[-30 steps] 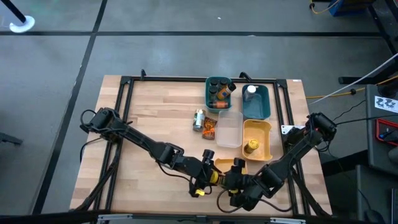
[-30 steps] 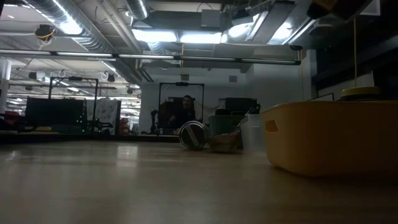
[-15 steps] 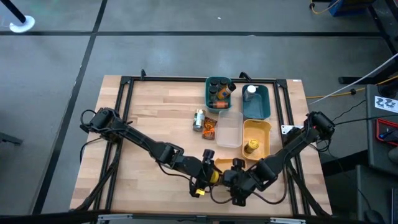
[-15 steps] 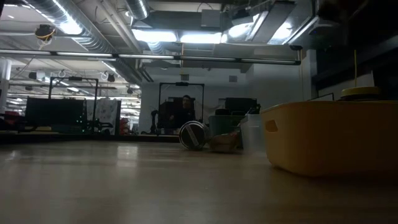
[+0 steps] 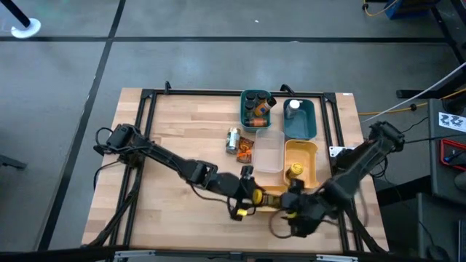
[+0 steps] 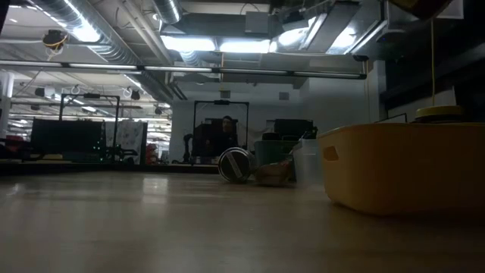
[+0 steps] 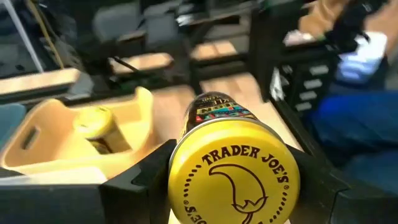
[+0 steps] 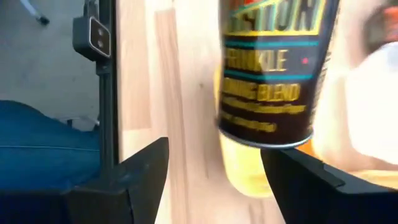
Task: Sort spices by type
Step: Put the yellow seasoning into the big yellow bin
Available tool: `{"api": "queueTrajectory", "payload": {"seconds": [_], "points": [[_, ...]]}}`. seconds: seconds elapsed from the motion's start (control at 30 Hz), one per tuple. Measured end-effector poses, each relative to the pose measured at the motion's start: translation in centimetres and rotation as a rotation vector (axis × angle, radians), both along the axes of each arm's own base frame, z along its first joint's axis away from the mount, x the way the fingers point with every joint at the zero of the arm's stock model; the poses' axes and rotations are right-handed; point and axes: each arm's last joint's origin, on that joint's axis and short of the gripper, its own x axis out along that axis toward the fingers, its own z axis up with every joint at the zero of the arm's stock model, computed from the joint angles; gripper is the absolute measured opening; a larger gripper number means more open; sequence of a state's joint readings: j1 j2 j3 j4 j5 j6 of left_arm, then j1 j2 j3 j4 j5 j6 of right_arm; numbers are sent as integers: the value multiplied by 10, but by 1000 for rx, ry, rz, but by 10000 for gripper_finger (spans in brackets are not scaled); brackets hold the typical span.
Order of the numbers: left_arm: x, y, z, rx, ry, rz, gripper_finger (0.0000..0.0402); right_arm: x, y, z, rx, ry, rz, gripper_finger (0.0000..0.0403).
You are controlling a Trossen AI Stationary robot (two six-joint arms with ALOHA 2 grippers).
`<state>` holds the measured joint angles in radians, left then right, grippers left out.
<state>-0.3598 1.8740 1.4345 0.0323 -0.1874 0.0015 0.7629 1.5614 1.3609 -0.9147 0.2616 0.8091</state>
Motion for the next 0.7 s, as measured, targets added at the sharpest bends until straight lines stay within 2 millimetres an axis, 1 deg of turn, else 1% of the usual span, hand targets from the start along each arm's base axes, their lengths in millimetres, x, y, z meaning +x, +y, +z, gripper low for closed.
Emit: {"api": "queueTrajectory", "payload": {"seconds": [0.13,0.23,0.37,0.43,0.53,0.7], "points": [[9,18,7,-29,-73,44,214,-24,-9,23,-41,-84,-21,255],[15,36,12,-43,-116,83,214,-44,-20,40,-78,-148,-39,255],[24,61,18,-66,-193,128,214,-64,-35,54,-157,-209,-55,255],[29,73,18,-79,-227,135,214,-71,-43,57,-208,-205,-53,255],[38,89,10,-82,-241,173,214,-78,-52,56,-271,-151,-42,255],[53,115,-15,-109,-235,243,214,-91,-67,55,-359,-33,-39,255]]}}
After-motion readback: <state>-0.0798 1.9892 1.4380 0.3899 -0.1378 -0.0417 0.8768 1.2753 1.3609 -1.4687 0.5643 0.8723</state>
